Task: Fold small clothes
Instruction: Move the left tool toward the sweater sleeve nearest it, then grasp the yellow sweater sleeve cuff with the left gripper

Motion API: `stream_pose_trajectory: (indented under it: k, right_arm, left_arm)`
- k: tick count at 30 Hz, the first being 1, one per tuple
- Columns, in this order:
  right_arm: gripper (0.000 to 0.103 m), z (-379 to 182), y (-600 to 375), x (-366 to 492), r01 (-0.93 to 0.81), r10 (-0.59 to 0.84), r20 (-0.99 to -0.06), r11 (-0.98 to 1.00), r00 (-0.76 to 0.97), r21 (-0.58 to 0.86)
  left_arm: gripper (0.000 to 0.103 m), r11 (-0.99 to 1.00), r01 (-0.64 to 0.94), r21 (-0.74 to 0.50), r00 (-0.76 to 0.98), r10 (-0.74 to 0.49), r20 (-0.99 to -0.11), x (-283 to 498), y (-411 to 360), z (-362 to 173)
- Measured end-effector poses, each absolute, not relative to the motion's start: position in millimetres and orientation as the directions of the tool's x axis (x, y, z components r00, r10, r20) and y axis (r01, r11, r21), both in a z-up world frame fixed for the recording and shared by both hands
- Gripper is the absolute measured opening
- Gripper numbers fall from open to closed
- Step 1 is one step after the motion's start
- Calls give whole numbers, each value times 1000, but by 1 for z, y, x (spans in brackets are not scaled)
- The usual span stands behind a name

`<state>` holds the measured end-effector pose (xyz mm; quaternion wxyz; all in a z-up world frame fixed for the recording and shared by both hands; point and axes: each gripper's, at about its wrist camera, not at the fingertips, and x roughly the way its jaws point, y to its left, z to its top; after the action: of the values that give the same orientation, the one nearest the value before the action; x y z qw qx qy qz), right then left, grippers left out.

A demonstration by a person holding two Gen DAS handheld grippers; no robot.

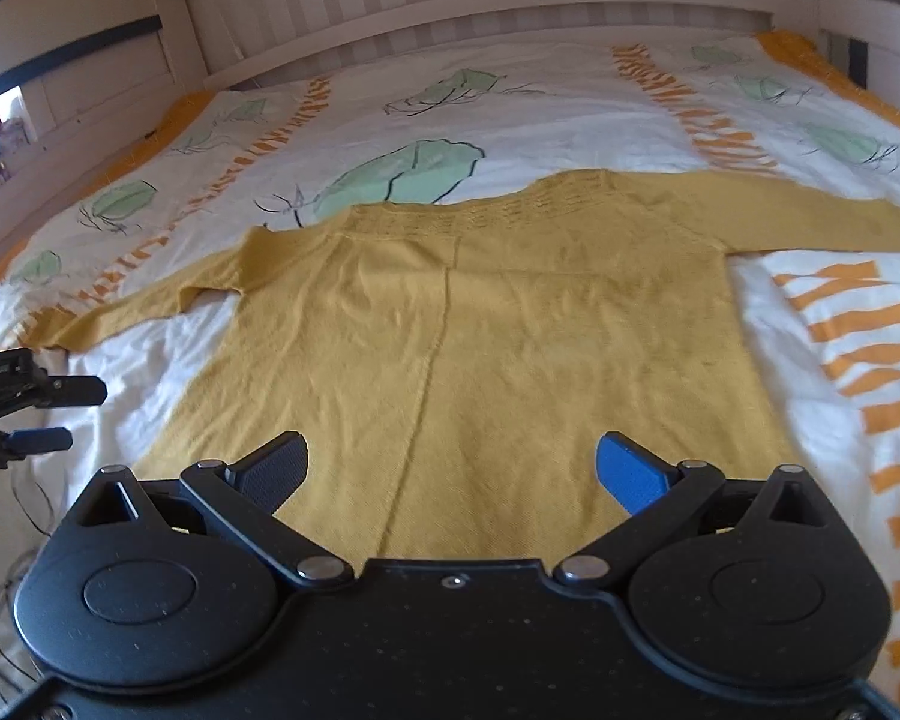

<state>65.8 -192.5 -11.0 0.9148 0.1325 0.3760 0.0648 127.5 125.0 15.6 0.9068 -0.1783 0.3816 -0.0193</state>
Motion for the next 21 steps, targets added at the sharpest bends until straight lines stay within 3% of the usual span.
stream_pose_trajectory:
  k: [7, 16, 21]
  right_arm:
    - [102, -15, -182, 92, -30, 233, -657, 952, 717, 305]
    - [102, -19, -163, 118, -76, 265, -660, 951, 703, 300]
    - [102, -24, -154, 129, -95, 282, -670, 949, 687, 302]
  left_arm:
    - [90, 941, -212, -264, 763, -9, -646, 183, 196, 33]
    - [90, 875, -408, -262, 706, 119, -699, 232, 276, -2]
    - [90, 886, -418, -199, 719, 189, -669, 252, 282, -6]
